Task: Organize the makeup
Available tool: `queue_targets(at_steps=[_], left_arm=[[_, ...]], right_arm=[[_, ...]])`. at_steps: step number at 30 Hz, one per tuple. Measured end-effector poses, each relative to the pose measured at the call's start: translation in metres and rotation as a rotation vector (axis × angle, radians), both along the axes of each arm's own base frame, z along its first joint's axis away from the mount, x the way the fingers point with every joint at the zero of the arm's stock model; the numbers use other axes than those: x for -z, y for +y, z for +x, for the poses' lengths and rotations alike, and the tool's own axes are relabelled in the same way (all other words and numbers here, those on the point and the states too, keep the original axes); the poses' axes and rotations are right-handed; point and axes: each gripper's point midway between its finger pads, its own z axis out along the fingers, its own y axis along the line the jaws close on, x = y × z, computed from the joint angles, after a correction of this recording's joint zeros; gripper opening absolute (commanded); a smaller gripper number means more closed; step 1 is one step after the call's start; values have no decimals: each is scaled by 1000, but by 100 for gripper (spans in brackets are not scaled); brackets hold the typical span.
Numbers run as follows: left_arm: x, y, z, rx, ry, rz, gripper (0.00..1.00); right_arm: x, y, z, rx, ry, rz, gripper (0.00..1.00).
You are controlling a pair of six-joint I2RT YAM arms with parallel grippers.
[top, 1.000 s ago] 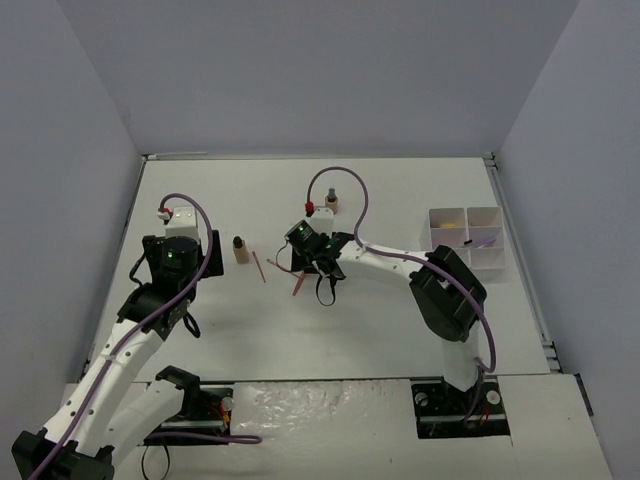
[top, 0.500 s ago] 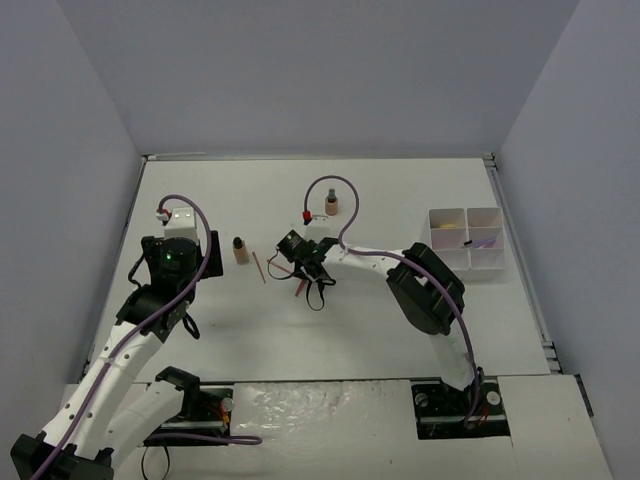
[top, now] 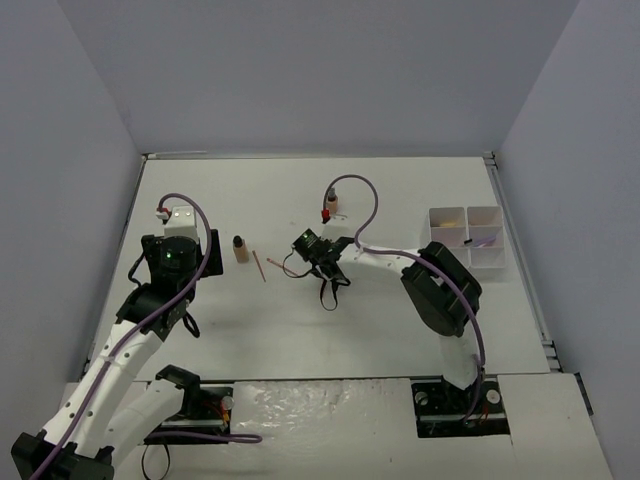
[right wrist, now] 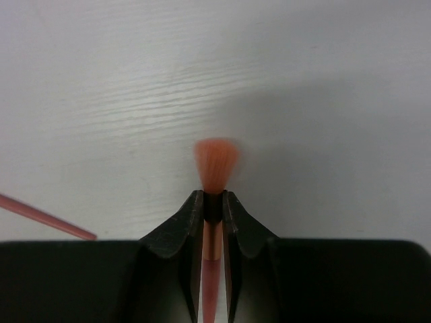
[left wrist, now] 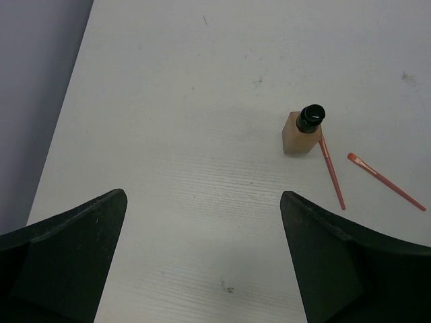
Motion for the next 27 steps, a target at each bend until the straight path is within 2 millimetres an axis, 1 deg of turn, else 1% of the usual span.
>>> queue_targets(at_steps=[2, 4, 6, 8, 11, 13, 15, 17, 18, 20, 23, 27], left_arm=[[0, 0, 0, 0, 0, 0, 97], [0, 0, 0, 0, -1, 0, 97], [0, 0, 0, 0, 0, 0, 97], [0, 0, 0, 0, -1, 0, 97], [0, 0, 0, 1, -1, -1, 97], [0, 0, 0, 1, 0, 0, 97], [0, 0, 0, 1, 0, 0, 97], [0, 0, 0, 1, 0, 0, 97], [0, 0, 0, 1, 0, 0, 97], [0, 0, 0, 1, 0, 0, 97], [1, 0, 0, 1, 2, 0, 97], [1, 0, 1, 1, 4, 1, 97]], right_arm=[[-10, -21, -2, 23, -12, -20, 0], [-31, -37, 1, 46, -56, -17, 0], [-61, -52, 9, 77, -125, 9, 0], [-96, -73, 16, 119, -213, 45, 0], [-149, -120, 26, 228, -366, 78, 0], [-174, -154, 29, 306, -448, 73, 0], [-190, -189, 34, 394, -513, 62, 0], [-195, -222, 37, 478, -549, 37, 0], [-194, -240, 38, 527, -562, 20, 0], [-189, -269, 37, 604, -575, -18, 0], [-184, -296, 35, 686, -590, -62, 0], [-187, -318, 36, 771, -629, -87, 0]])
